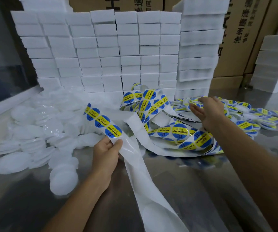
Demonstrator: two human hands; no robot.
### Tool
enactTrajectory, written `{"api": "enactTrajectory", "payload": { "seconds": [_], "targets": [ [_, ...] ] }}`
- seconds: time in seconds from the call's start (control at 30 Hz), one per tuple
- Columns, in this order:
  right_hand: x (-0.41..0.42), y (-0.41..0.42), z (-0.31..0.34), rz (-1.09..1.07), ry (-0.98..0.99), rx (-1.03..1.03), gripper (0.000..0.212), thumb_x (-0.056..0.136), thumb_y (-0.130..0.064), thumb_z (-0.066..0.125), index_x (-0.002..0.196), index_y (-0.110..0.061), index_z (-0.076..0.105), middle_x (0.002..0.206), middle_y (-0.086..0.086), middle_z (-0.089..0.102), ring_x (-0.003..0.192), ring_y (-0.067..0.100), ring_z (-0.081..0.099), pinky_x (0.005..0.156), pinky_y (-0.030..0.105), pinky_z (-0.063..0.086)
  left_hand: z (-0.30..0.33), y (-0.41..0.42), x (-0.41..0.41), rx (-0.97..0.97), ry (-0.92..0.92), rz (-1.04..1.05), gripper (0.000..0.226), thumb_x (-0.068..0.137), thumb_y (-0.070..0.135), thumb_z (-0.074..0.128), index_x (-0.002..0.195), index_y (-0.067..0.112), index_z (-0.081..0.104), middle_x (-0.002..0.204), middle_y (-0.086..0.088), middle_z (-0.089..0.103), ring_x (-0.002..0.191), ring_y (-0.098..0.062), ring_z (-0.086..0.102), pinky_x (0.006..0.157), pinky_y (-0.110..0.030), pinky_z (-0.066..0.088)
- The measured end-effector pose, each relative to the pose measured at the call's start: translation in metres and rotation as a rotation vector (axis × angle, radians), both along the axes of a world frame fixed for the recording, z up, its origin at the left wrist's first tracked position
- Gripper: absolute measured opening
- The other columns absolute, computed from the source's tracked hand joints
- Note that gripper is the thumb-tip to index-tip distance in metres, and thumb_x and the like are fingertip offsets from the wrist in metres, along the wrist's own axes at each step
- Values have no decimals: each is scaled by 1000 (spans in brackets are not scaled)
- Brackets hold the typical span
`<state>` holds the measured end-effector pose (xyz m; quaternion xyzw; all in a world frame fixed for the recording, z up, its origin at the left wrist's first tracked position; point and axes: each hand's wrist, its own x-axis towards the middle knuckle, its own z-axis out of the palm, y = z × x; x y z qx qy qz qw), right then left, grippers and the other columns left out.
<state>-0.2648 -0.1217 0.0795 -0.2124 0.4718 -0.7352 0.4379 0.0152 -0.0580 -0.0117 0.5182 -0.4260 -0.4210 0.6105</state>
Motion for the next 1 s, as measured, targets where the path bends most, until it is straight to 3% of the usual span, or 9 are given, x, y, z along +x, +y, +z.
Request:
{"api": "enactTrajectory", "payload": {
  "seconds": [0.1,0.17,0.23,0.37,0.5,0.6,0.7,0.83,1.0],
  "targets": [
    [-1,-3,1,4,-39,-13,70,95,0,53,153,-22,21,86,8,54,81,24,73,79,36,61,0,-1,0,12,-1,-3,17,90,6,63,88,21,70,83,8,77,81,-12,73,75,-34,58],
    [1,-2,1,-4,-56,-34,69,95,2,51,153,-20,22,96,11,54,81,26,74,76,36,62,0,-1,0,15,-9,1,17,90,6,63,88,20,71,84,7,77,84,-15,73,80,-37,57],
    [7,1,2,-1,-38,-42,62,93,2,52,149,-14,31,111,14,54,82,27,74,73,36,63,0,-1,-1,15,-11,-2,17,90,6,64,88,21,72,85,7,77,86,-15,73,82,-38,57],
    [33,19,-1,68,22,-80,31,92,1,54,122,-7,56,98,13,62,76,24,75,70,30,62,1,1,-1,10,-20,-3,15,90,8,65,89,21,73,88,3,77,83,-14,73,77,-34,56],
    [78,41,-20,157,498,-164,14,93,-4,59,101,-14,64,100,9,69,69,17,73,66,28,60,1,6,-3,-61,-83,20,14,90,10,65,85,20,74,84,1,77,72,-11,69,67,-28,52],
    [106,58,-36,123,1010,-426,14,91,-5,60,97,-15,68,92,-3,69,77,11,67,70,26,56,2,9,-5,-175,-243,29,14,91,12,64,79,6,69,75,-13,71,67,-15,60,65,-32,48],
    [119,67,-52,163,1376,-684,15,91,-8,63,103,-10,72,96,2,67,87,17,65,74,32,54,4,13,-8,-265,-406,29,24,94,11,59,76,-4,58,70,-26,58,60,-12,44,57,-30,38],
    [128,69,-67,197,1526,-814,17,93,-14,66,108,-8,73,103,6,68,93,25,66,73,42,54,8,17,-8,-292,-479,-57,24,98,5,49,75,11,57,68,-13,60,63,-9,48,62,-34,45],
    [122,69,-69,124,1578,-827,18,95,-21,65,102,-8,74,96,5,70,86,28,66,68,43,54,16,23,-1,-296,-485,-217,38,92,28,44,88,-8,57,80,-31,56,71,-21,47,72,-55,44]
  ]
}}
